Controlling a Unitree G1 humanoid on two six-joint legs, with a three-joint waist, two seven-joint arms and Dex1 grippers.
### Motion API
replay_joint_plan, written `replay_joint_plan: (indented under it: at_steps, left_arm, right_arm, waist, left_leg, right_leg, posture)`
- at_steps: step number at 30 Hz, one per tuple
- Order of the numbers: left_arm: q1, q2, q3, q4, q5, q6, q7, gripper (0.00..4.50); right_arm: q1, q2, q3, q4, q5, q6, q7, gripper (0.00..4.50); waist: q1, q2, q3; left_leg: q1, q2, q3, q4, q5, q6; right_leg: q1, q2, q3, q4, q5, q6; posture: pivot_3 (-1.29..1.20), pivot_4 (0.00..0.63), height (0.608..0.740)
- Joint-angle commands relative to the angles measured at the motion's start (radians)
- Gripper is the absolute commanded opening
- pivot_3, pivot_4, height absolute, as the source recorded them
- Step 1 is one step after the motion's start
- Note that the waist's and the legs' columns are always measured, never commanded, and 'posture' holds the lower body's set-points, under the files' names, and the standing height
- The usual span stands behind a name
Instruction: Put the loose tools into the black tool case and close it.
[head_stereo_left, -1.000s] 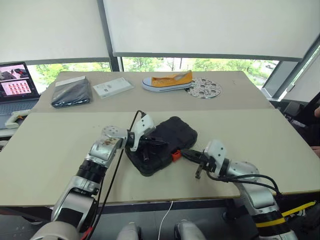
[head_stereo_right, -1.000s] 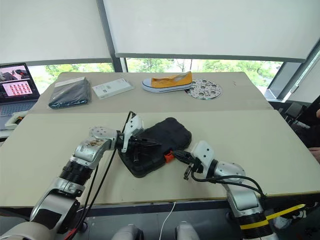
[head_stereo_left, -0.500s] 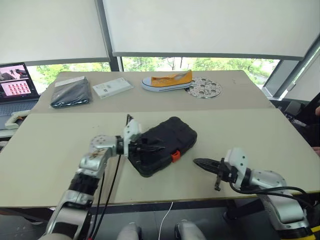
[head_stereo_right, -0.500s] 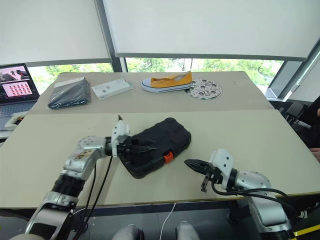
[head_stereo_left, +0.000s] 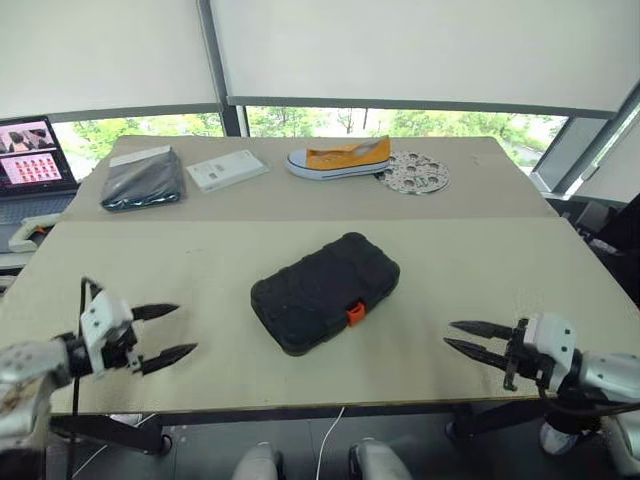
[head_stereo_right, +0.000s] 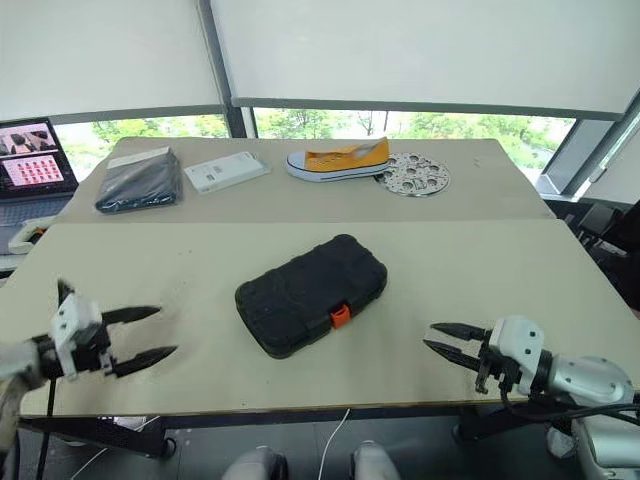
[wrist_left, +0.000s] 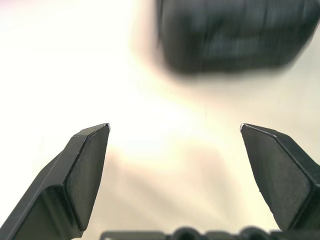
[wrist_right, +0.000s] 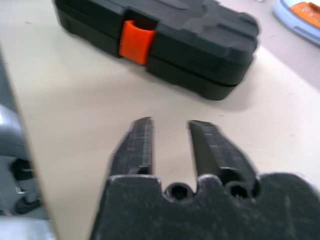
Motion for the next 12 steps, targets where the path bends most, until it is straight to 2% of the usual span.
replay_joint_plan:
  at_steps: [1,5,6,12]
  left_arm:
    - [0.054,-0.006,0.058,-0.036,0.036,-0.067,0.085,4.5]
    - [0.106,-0.029,0.078,-0.052,0.058,-0.143,0.147,4.5]
    - [0.113,-0.032,0.079,-0.056,0.063,-0.151,0.162,4.5]
    - [0.129,-0.04,0.058,-0.068,0.077,-0.17,0.212,4.5]
  right_arm:
    - [-0.034,-0.018,-0.019,0.052,-0.005,-0.082,0.039,2.9]
    - [-0.056,-0.031,-0.011,0.106,-0.01,-0.108,0.075,4.29]
    - [-0.06,-0.033,-0.008,0.114,-0.013,-0.116,0.082,4.48]
    - [-0.083,-0.034,0.001,0.158,-0.029,-0.148,0.099,4.48]
  waist:
    - [0.01,-0.001,0.001]
    - [0.02,-0.002,0.001]
    - [0.02,-0.001,0.002]
    - [0.018,-0.001,0.002]
  left_leg:
    - [0.0,0.0,0.0,0.0,0.0,0.0]
    - [-0.001,0.001,0.001,0.0,0.0,0.0]
    - [-0.001,0.001,0.001,0.0,0.0,0.0]
    - [-0.001,0.001,0.004,0.0,0.0,0.0]
  right_leg:
    - [0.0,0.0,0.0,0.0,0.0,0.0]
    - [-0.001,-0.001,-0.001,0.0,0.0,-0.001]
    - [-0.001,-0.001,-0.001,0.0,0.0,-0.001]
    - [-0.001,-0.002,-0.001,0.0,-0.001,-0.001]
  posture:
    - [0.0,0.15,0.74]
    - [0.0,0.15,0.74]
    - [0.0,0.15,0.74]
    - [0.0,0.15,0.74]
